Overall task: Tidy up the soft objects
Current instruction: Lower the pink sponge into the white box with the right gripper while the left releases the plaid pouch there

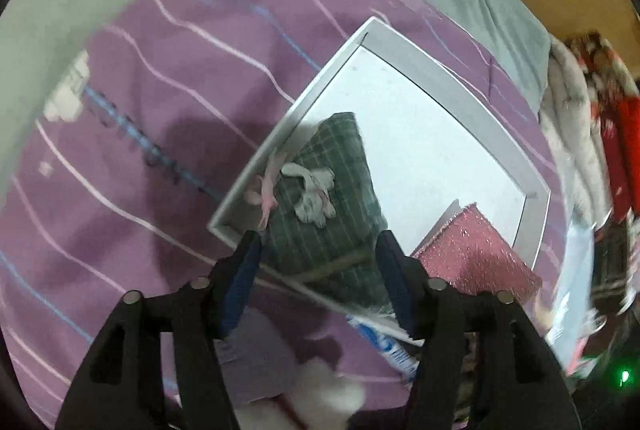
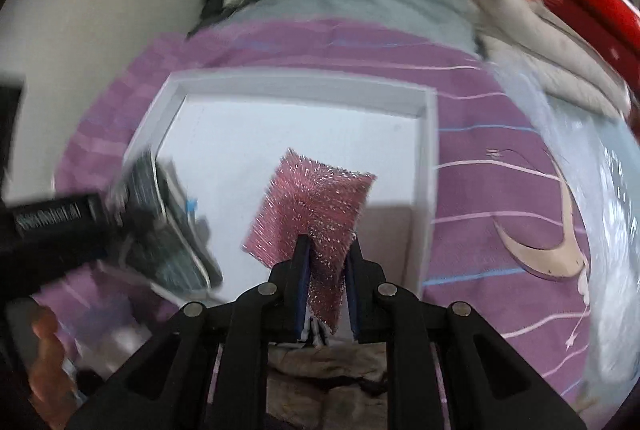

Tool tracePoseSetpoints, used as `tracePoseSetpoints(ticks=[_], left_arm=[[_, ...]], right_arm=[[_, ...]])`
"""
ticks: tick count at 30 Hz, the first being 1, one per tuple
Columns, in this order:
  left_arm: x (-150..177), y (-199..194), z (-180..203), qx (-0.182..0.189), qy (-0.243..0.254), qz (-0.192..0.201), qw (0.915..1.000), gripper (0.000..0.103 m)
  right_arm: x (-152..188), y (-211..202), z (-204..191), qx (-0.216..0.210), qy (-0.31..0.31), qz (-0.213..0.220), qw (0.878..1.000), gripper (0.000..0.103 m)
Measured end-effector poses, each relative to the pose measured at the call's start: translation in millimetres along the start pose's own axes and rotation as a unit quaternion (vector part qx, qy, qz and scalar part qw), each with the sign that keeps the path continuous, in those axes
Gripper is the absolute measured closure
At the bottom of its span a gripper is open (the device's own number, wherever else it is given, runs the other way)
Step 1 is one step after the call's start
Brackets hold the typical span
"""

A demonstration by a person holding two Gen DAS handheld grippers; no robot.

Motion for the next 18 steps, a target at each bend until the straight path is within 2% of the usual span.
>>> tracePoseSetpoints(ticks=[2, 6, 7, 10, 12, 13, 14, 16, 18], left_arm=[[3.2, -4.3, -2.4, 0.012, 0.007, -0.008, 0.9999, 0.039], [3.0, -9.6, -12.7, 0.065, -0.014, -0.021, 0.9976, 0.039], [1.9, -10.5, -13.9, 0.074, -0.018, -0.022, 0.9969, 0.039], [1.8, -16.3, -24.5, 0.085, -0.029, -0.025, 0.9956, 0.039], [4.1, -23.2, -27.8, 0.089, -0.025, -0.027, 0.9953, 0.039], [5.2, -27.1, -28.1, 0.088, -0.020, -0.028, 0.9955, 0.039], [7.5, -32.7, -28.6, 0.083, -0.015, -0.028, 0.9960, 0.039], [10.4, -39.5, -31.5, 0.071, -0.011, -0.032, 0.9969, 0.039], [14.0, -42.6, -31.9, 0.057, 0.001, -0.044, 0.9974, 0.039]], right_arm=[[3.5, 4.4, -0.2, 0.025, -0.011, -0.013, 1.000, 0.087], [5.7, 7.6, 11.0, 0.079, -0.018, -0.022, 0.996, 0.081], [6.0, 7.4, 13.2, 0.093, -0.021, -0.019, 0.995, 0.074], [5.6, 6.5, 14.3, 0.084, -0.018, -0.018, 0.996, 0.067], [5.5, 1.3, 12.7, 0.073, -0.011, -0.014, 0.997, 0.058], [4.8, -5.8, 12.1, 0.070, -0.010, -0.003, 0.997, 0.050], [3.0, -11.1, 10.4, 0.074, -0.009, 0.006, 0.997, 0.040], [-1.0, -26.4, 12.2, 0.096, -0.002, 0.031, 0.995, 0.028], [-4.3, -38.1, 17.3, 0.112, 0.016, 0.049, 0.992, 0.025]])
Point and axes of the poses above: each gripper's, at about its wrist camera, not at the fingertips, and y roughly the way its jaws point, z to its right, x to its underside, the point moved 2 cm from there along y, roughly the way its jaws point, and after that the axes turned 4 degrees about y, right-handed, at the moved point
